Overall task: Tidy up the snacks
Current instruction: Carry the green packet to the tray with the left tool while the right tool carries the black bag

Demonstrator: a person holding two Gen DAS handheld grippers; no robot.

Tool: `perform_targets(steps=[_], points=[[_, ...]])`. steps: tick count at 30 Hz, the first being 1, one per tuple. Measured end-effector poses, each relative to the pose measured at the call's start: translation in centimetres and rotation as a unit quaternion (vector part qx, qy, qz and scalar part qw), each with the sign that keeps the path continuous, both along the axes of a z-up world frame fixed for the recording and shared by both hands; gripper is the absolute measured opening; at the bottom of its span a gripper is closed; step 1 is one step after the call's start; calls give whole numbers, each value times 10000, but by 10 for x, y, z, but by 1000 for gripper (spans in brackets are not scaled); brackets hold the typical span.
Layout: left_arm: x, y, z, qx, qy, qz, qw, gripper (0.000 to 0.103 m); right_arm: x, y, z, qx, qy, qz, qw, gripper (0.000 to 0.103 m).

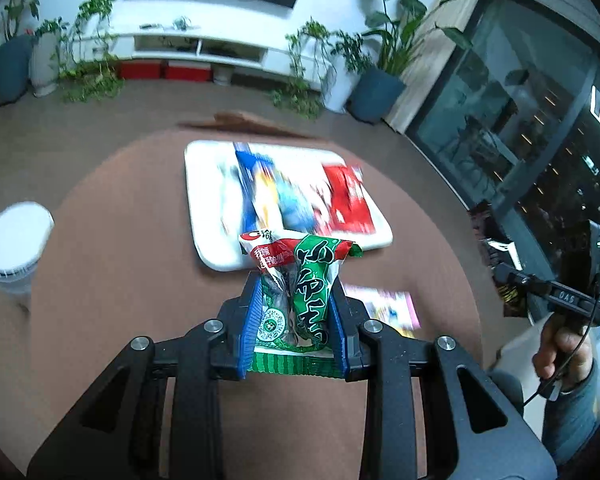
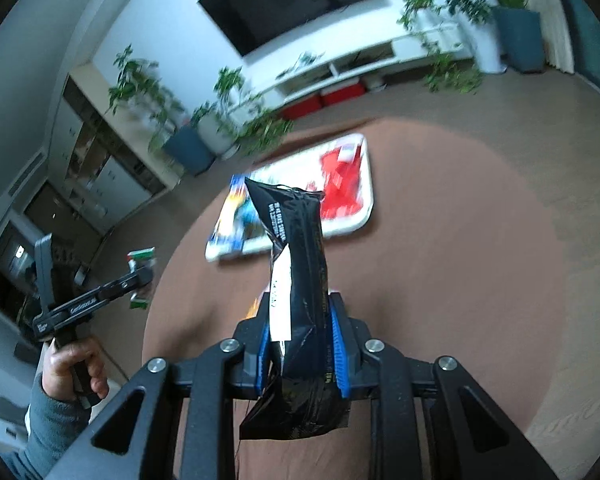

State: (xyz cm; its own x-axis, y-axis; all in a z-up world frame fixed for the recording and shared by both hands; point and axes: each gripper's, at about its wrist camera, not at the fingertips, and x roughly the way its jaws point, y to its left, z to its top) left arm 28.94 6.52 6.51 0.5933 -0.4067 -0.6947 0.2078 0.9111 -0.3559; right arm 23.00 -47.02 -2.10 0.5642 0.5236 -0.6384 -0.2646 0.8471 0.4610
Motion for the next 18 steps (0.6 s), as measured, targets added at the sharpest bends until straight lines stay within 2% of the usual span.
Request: perform_targets(steps=[5, 10, 13, 18], points=[[46, 14, 17, 107, -68, 133, 9998, 28, 44, 12, 37, -79, -392, -56, 9992, 27], [95, 22, 18, 307, -56, 277, 9991, 28, 97, 55, 56, -244, -634, 133, 9976, 27], [120, 22, 6, 434, 45, 264, 9987, 28, 127, 83, 51, -326, -587, 257, 9974, 27], [155, 17, -21, 561, 255, 251, 9978, 28, 175, 120, 16, -569, -180, 390, 9975, 27]])
